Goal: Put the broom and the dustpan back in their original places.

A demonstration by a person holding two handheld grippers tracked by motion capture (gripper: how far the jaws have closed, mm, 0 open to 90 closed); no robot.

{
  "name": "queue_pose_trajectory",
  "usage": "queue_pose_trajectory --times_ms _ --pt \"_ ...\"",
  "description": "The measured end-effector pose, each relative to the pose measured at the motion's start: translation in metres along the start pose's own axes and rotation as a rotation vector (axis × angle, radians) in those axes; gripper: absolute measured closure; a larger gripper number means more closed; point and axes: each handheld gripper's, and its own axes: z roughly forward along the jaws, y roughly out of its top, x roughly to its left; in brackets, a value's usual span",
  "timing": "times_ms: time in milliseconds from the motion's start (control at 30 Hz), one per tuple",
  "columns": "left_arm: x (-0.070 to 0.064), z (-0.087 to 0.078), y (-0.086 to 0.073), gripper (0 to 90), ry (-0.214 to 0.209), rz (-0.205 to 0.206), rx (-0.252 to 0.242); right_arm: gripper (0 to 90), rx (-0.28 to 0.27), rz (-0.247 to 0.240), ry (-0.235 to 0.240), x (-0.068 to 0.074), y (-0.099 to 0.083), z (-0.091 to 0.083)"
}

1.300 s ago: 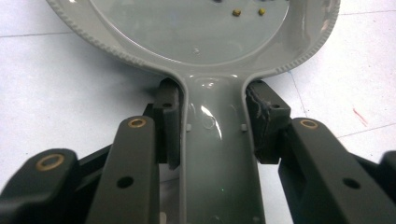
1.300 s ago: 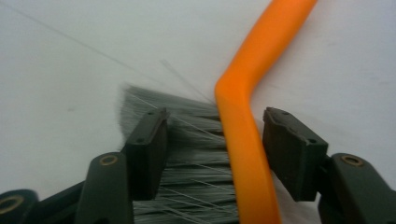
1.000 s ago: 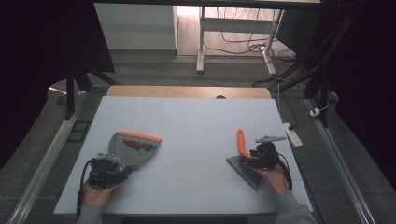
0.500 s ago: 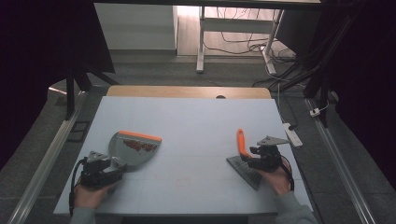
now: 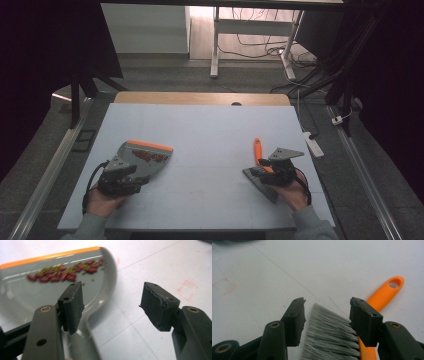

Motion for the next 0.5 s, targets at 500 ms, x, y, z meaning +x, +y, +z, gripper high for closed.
queue_pose_trajectory --times_ms 500 --pt "-0.005 0.012 -0.002 35.9 -0.081 0.031 0.036 46.7 -0.009 -0.062 0.066 0.014 -0.002 0.003"
